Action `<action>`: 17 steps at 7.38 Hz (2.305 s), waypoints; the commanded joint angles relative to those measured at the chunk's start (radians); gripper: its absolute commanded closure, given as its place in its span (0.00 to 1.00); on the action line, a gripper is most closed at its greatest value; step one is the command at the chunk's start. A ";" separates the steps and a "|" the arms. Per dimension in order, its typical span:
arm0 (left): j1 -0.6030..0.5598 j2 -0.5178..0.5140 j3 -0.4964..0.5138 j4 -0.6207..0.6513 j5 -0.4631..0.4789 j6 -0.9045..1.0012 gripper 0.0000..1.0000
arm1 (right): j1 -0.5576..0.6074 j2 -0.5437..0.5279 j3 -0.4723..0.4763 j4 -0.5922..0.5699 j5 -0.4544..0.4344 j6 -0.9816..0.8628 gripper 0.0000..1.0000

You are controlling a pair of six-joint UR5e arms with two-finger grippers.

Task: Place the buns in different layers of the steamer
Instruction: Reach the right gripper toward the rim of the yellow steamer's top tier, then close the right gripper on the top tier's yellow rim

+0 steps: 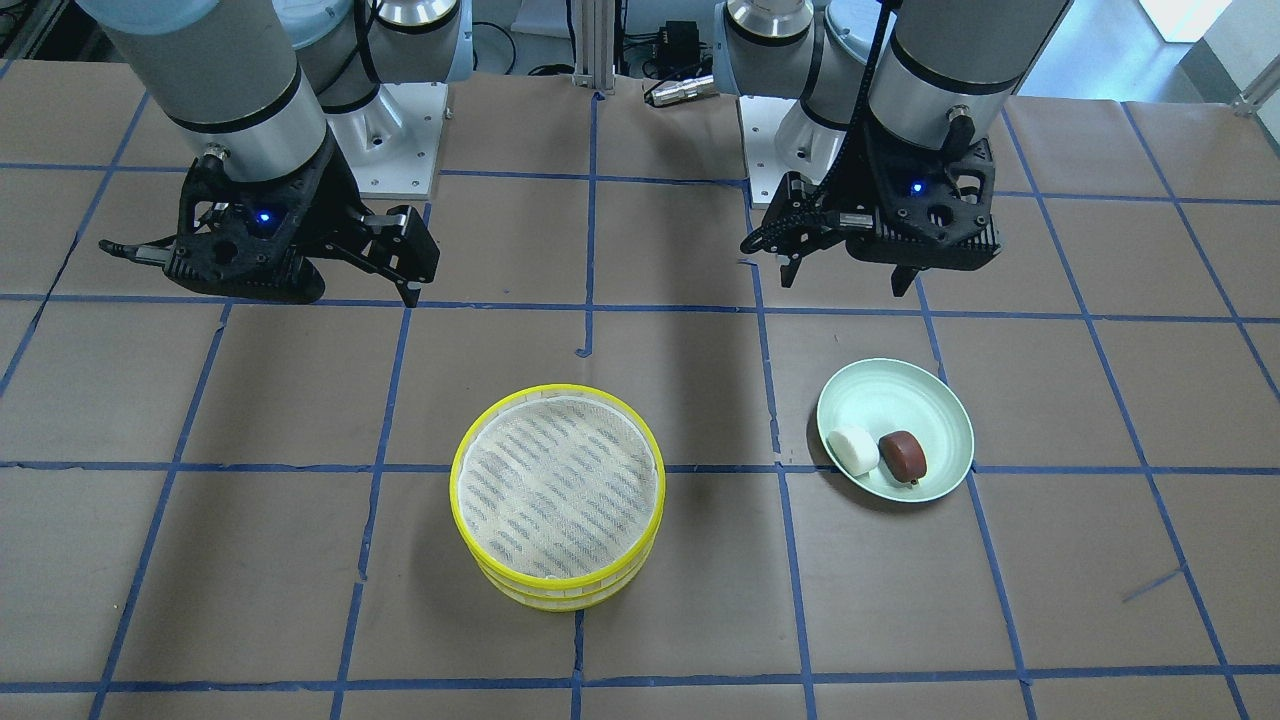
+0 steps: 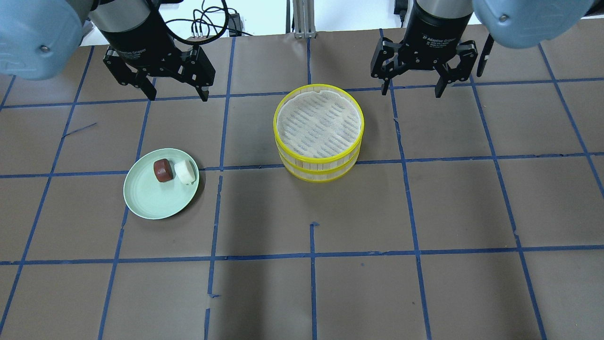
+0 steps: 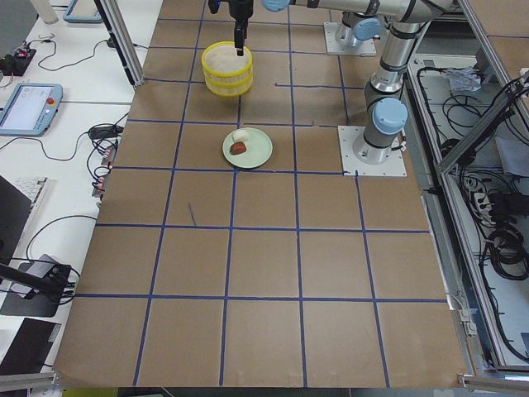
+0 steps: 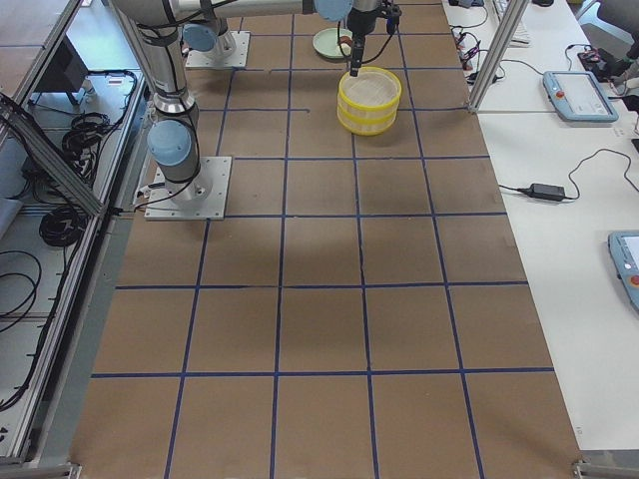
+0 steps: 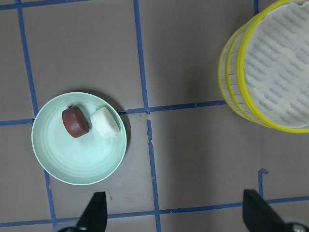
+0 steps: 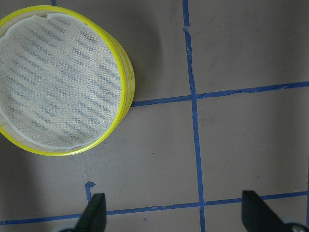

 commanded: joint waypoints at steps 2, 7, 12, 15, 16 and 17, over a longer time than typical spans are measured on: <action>0.001 0.001 -0.002 0.001 -0.004 0.000 0.00 | 0.001 0.000 0.013 -0.019 -0.001 0.000 0.00; 0.002 -0.012 -0.005 0.011 0.000 0.000 0.00 | 0.053 0.141 0.168 -0.445 0.000 0.032 0.00; 0.002 -0.041 -0.010 0.028 0.007 -0.002 0.00 | 0.069 0.280 0.227 -0.608 0.008 0.034 0.36; 0.002 -0.042 -0.011 0.045 0.009 0.000 0.00 | 0.070 0.272 0.224 -0.599 -0.007 0.017 0.92; 0.002 -0.042 -0.011 0.045 0.009 0.000 0.00 | 0.069 0.263 0.222 -0.597 -0.007 0.017 0.93; 0.002 -0.042 -0.011 0.047 0.010 0.000 0.00 | 0.069 0.251 0.221 -0.593 -0.010 0.018 0.93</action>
